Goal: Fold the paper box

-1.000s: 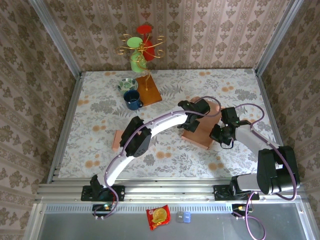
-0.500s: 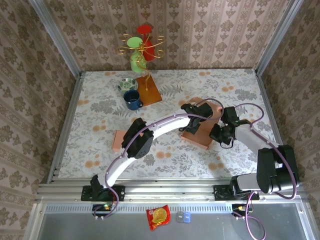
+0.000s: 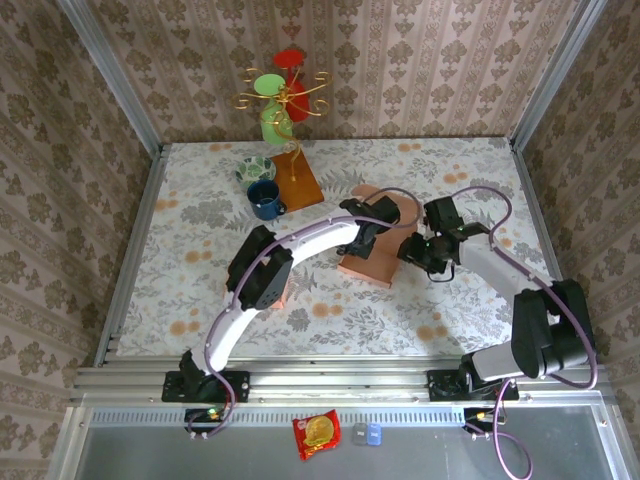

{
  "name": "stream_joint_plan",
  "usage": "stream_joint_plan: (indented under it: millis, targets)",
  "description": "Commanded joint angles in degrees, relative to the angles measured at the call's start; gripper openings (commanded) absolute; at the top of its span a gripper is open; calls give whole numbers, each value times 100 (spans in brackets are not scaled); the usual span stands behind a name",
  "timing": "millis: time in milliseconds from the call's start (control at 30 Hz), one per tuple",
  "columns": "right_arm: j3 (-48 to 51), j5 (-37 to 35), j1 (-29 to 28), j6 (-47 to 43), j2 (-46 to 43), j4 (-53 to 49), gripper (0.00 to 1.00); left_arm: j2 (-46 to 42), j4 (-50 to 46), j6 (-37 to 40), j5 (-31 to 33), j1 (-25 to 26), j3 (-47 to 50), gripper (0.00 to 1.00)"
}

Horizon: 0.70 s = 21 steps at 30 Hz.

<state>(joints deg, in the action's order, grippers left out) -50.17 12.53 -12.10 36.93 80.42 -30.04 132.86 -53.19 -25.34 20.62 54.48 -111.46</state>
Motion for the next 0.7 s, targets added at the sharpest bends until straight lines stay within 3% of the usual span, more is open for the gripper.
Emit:
stream_joint_plan:
  millis: [0, 100, 233, 533, 667]
  targets:
    - [-269, 178, -31, 236, -394, -338, 46, -121, -199, -78, 38, -77, 322, 3]
    - [-497, 286, 4, 53, -460, -554, 46, -243, -173, -63, 4, -99, 391, 21]
    - [-657, 593, 158, -372, -497, -699, 46, -534, -52, -22, -112, -130, 496, 31]
    - [-1095, 506, 378, -1107, -533, -1236, 47, -1386, 267, 57, -643, -230, 759, 36]
    - [-1339, 538, 470, -1259, -349, -1340, 48, -1800, 497, 572, -1194, -508, 898, 37]
